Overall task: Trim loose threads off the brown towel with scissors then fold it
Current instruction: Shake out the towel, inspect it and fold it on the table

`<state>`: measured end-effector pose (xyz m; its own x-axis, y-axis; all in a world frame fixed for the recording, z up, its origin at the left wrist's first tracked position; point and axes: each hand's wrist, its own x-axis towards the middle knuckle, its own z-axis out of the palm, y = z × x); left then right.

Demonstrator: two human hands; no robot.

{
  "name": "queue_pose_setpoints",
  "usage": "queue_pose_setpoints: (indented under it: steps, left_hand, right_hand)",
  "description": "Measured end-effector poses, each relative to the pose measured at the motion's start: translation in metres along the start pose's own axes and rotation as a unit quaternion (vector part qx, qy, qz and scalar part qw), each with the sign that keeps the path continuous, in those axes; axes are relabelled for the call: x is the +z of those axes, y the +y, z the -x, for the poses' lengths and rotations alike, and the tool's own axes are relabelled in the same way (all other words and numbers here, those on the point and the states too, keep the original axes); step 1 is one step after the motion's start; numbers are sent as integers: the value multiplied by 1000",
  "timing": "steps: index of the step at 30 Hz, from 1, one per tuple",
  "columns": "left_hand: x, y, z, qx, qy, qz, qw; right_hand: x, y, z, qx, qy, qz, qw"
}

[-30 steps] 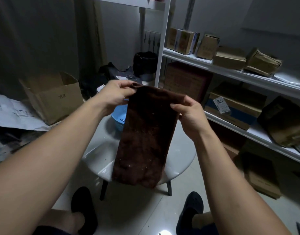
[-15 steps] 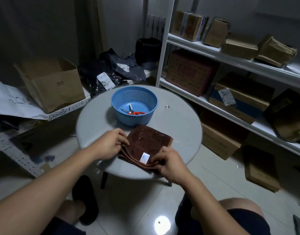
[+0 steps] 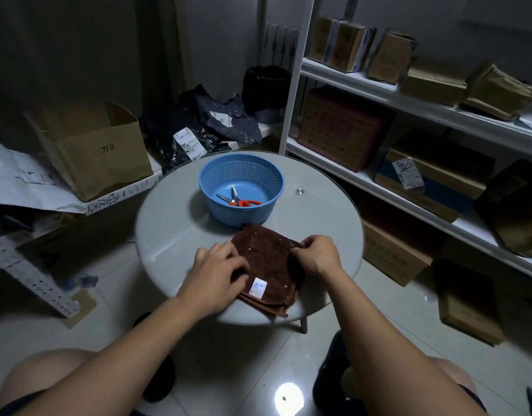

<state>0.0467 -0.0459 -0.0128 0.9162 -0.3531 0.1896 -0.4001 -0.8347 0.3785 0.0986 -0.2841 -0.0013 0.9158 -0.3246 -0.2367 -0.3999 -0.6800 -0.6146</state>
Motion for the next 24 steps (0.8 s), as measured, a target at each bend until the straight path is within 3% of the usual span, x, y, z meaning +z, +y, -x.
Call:
queue_pose_setpoints:
  steps: [4, 7, 10, 13, 15, 17, 19, 21, 24]
  left_hand:
    - [6, -2, 20, -6, -21, 22, 1000]
    - [6, -8, 26, -3, -33, 34, 999]
    - [0, -14, 31, -1, -7, 104, 995]
    - [-9, -20, 41, -62, 147, 180, 971]
    - [-19, -18, 45, -84, 246, 152, 954]
    - [-26, -10, 43, -43, 256, 70, 963]
    - [-30, -2, 35, 24, 188, -16, 982]
    - [-29, 3, 24, 77, 107, -80, 988]
    - [-27, 3, 16, 56, -46, -121, 990]
  right_hand:
    - [-13, -1, 17, -35, -50, -189, 980]
    - [-15, 2, 56, -176, -90, -267, 943]
    - [-5, 8, 86, -346, -109, -67, 929]
    - [8, 16, 98, -417, -138, 132, 889]
    - [8, 19, 99, -411, -145, 153, 887]
    - [6, 16, 101, -385, -133, 103, 907]
    - [7, 11, 102, -320, -77, 39, 943]
    - [8, 6, 100, -243, -22, 51, 968]
    - [11, -2, 98, -124, -66, 114, 984]
